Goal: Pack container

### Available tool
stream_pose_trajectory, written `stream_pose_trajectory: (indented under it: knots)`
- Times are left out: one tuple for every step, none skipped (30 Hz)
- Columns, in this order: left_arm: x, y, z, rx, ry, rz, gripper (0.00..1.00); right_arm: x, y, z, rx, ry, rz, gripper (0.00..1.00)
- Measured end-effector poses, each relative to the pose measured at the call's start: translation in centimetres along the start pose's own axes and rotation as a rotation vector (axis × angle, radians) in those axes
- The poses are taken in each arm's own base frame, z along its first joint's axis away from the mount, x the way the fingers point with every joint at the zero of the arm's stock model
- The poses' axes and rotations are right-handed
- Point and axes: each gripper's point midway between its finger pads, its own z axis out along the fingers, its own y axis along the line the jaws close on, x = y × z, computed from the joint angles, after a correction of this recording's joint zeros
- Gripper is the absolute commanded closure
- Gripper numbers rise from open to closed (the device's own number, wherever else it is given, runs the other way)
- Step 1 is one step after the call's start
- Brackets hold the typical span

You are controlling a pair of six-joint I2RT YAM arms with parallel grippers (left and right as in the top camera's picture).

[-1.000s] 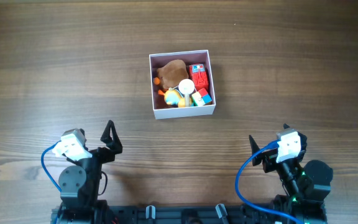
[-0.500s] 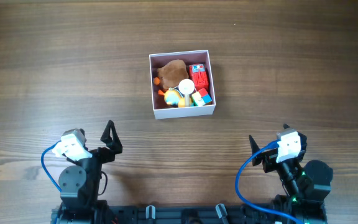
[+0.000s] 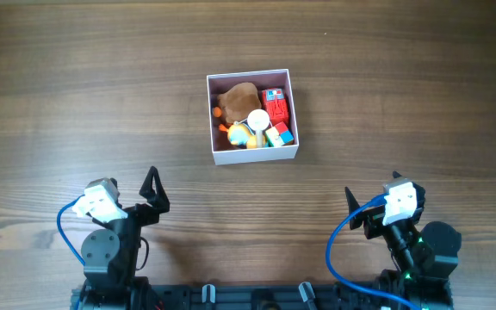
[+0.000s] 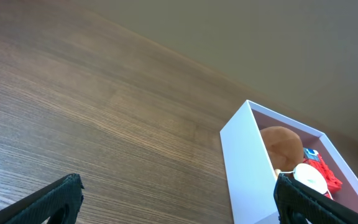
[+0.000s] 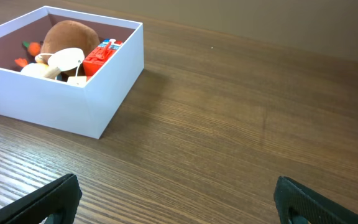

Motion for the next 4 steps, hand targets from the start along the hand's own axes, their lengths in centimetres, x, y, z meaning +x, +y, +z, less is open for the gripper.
stream_pose_trajectory:
  knots:
    - [0.0, 0.0, 0.0, 0.0, 0.0, 0.0, 0.0, -0.01, 0.0, 0.0, 0.0, 0.0, 0.0, 0.0]
    - [0.0, -0.01, 0.0, 0.0, 0.0, 0.0, 0.0, 0.0, -0.01, 0.0, 0.0, 0.0, 0.0, 0.0]
    - [0.0, 0.0, 0.0, 0.0, 0.0, 0.0, 0.0, 0.0, 0.0, 0.0, 0.0, 0.0, 0.0, 0.0]
    - [0.0, -0.01, 0.0, 0.0, 0.0, 0.0, 0.0, 0.0, 0.0, 0.0, 0.0, 0.0, 0.0, 0.0]
